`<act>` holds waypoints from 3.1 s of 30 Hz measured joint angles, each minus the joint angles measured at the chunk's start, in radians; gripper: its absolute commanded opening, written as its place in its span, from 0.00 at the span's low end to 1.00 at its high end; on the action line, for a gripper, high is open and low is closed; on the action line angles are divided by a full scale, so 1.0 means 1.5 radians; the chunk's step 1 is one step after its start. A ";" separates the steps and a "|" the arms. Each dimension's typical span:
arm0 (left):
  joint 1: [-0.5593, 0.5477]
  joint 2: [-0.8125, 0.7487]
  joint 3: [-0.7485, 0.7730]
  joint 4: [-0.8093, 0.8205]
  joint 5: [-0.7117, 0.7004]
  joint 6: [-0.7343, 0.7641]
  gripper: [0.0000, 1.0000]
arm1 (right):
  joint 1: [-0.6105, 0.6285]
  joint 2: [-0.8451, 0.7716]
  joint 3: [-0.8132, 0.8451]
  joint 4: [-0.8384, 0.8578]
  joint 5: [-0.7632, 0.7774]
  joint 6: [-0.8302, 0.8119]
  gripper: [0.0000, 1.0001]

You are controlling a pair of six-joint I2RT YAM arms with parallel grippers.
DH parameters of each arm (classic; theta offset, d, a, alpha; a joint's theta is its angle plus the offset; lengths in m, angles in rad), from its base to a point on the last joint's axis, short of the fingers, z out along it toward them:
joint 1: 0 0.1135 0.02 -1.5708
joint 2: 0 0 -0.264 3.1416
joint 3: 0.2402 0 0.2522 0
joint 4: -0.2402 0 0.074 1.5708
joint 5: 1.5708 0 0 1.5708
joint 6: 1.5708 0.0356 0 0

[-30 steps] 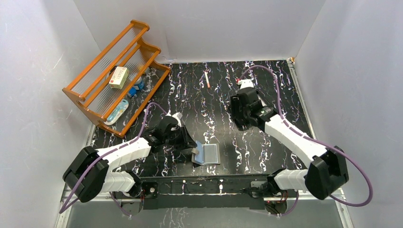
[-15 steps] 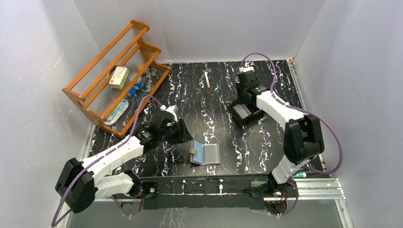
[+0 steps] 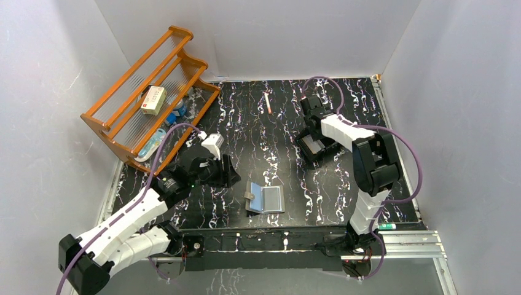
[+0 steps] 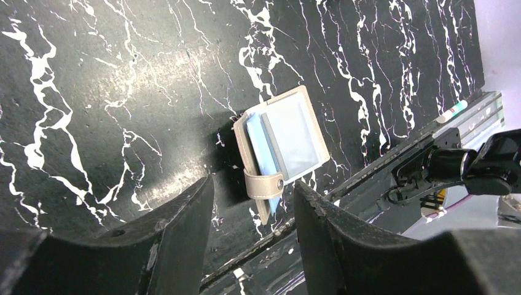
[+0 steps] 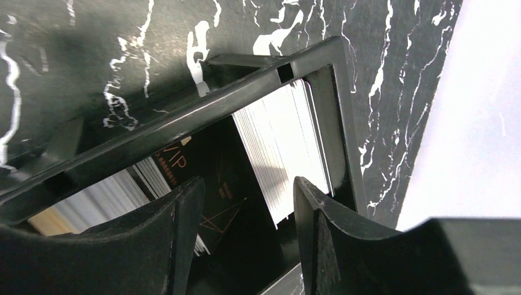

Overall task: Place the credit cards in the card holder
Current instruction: Pick up the credit card from the storage box, then insert the credit card into the card holder.

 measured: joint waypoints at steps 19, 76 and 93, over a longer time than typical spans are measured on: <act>0.000 -0.055 0.001 -0.020 -0.020 0.052 0.50 | 0.000 0.037 0.005 0.002 0.078 -0.031 0.40; 0.000 0.038 -0.016 0.025 0.062 -0.046 0.61 | 0.063 -0.287 0.016 -0.155 -0.315 0.267 0.00; 0.000 0.208 -0.141 0.159 0.160 -0.114 0.22 | 0.152 -0.472 -0.474 0.250 -0.642 0.624 0.00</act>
